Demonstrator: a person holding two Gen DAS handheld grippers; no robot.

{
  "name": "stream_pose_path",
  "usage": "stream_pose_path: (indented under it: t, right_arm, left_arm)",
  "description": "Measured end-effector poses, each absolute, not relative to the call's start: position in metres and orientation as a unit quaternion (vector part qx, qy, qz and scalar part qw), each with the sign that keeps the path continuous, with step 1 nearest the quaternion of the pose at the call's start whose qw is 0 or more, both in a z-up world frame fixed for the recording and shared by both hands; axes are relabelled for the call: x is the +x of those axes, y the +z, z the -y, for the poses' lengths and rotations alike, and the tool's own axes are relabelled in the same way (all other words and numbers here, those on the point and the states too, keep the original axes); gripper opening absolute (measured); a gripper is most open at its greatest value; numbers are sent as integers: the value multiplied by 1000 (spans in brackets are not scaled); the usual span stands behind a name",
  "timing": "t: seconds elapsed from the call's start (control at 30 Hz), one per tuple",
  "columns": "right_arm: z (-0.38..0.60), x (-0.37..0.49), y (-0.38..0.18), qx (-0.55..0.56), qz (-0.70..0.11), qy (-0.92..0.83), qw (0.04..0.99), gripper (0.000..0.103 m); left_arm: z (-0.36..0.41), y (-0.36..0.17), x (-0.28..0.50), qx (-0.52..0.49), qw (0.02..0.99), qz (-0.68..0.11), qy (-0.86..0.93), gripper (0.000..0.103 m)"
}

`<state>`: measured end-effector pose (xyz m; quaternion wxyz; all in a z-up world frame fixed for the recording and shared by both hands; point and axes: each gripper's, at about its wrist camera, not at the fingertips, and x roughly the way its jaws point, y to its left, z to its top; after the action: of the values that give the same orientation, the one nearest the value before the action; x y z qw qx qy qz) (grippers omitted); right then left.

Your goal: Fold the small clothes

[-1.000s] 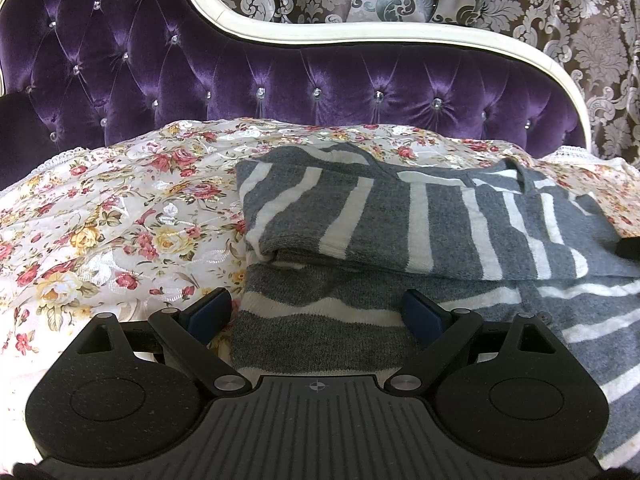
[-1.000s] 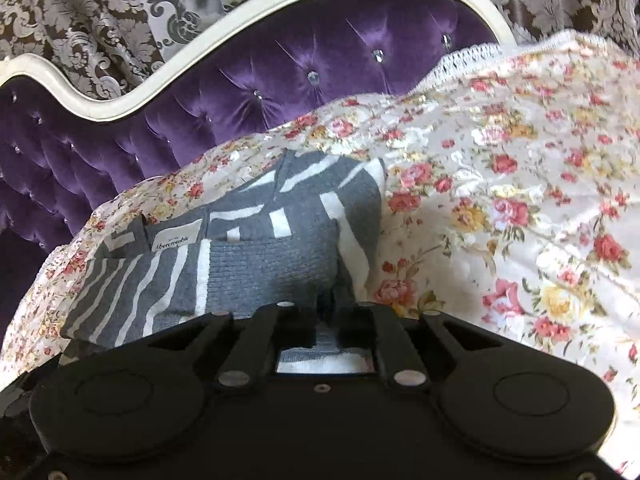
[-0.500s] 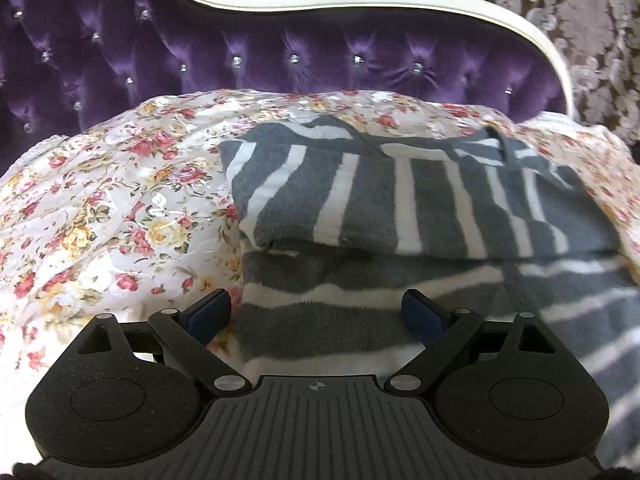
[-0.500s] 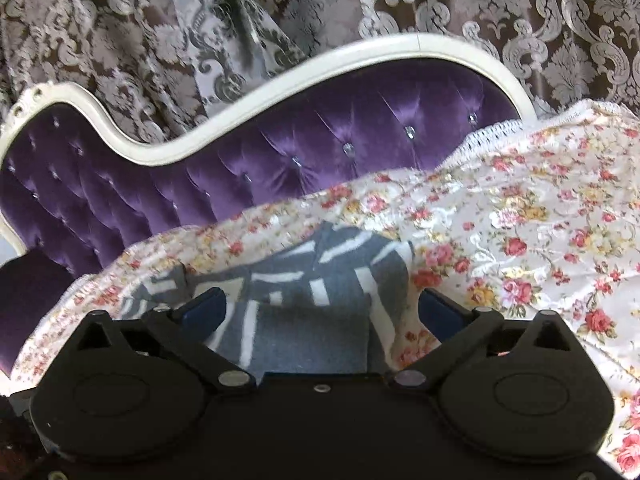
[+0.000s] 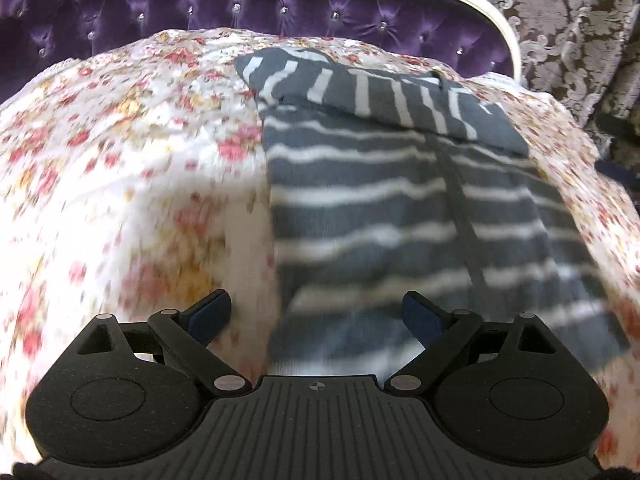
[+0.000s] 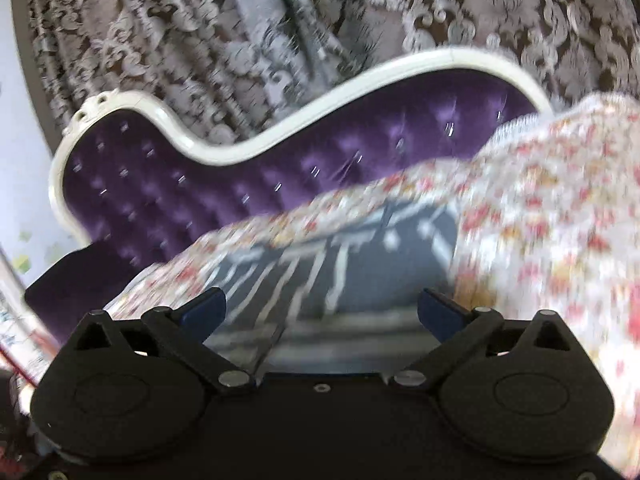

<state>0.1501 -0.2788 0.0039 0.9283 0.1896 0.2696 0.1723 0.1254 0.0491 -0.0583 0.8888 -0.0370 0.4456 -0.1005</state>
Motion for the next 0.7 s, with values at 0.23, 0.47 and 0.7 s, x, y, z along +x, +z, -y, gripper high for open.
stream_pose_path:
  t: [0.23,0.47,0.7]
  right_arm:
    - [313,101,-10,263,-354,129,888,92]
    - [316,82,-21,250,-420,113,865,87]
    - [303,76,-27,227,-435,146,859,87]
  left_arm:
    - [-60,-57,90,-82,890,-435,-111,93]
    - [-63,-60,81,-118,891,-423,-112,93]
    - [-57,-61,74,-124,889,-420,-136,92]
